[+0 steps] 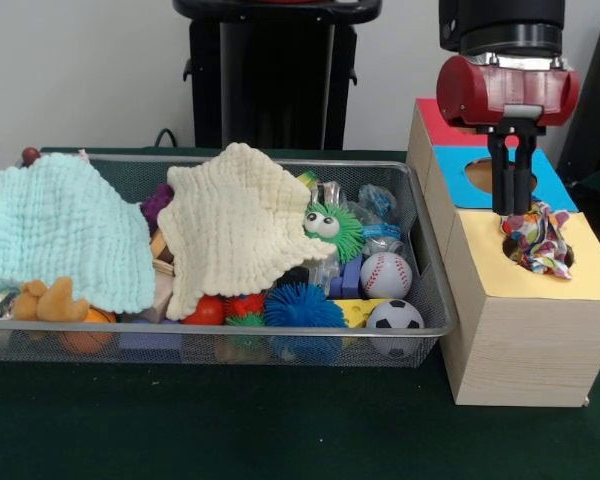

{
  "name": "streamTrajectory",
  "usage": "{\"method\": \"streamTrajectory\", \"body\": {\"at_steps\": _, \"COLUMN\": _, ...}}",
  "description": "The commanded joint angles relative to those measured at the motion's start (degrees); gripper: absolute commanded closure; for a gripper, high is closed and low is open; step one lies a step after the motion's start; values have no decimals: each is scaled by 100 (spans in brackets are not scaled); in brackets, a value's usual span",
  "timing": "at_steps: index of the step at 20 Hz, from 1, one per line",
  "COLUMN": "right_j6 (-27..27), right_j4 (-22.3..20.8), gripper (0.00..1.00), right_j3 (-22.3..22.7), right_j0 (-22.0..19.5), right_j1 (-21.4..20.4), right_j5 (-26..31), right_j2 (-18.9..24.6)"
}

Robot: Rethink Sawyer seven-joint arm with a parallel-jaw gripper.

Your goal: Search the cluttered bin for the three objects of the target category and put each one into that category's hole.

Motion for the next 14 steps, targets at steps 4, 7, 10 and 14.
{"method": "streamTrajectory", "body": {"at_steps": 4, "right_j6": 525, "right_j4": -551, "gripper": 100, "right_j3": 507, "right_j0": -463, "right_j1": 257, "right_j5": -421, "right_j2": 1104}}
{"method": "streamTrajectory", "body": {"at_steps": 7, "right_j6": 554, "right_j4": -573, "gripper": 100, "right_j3": 465, "right_j0": -450, "right_j1": 332, "right_j5": -417, "right_j2": 1151}}
{"method": "streamTrajectory", "body": {"at_steps": 10, "right_j6": 550, "right_j4": -600, "gripper": 100, "right_j3": 415, "right_j0": -438, "right_j1": 401, "right_j5": -305, "right_j2": 1145}}
{"method": "streamTrajectory", "body": {"at_steps": 14, "right_j6": 532, "right_j4": -621, "gripper": 100, "right_j3": 378, "right_j0": -409, "right_j1": 524, "right_j5": -68, "right_j2": 1113}}
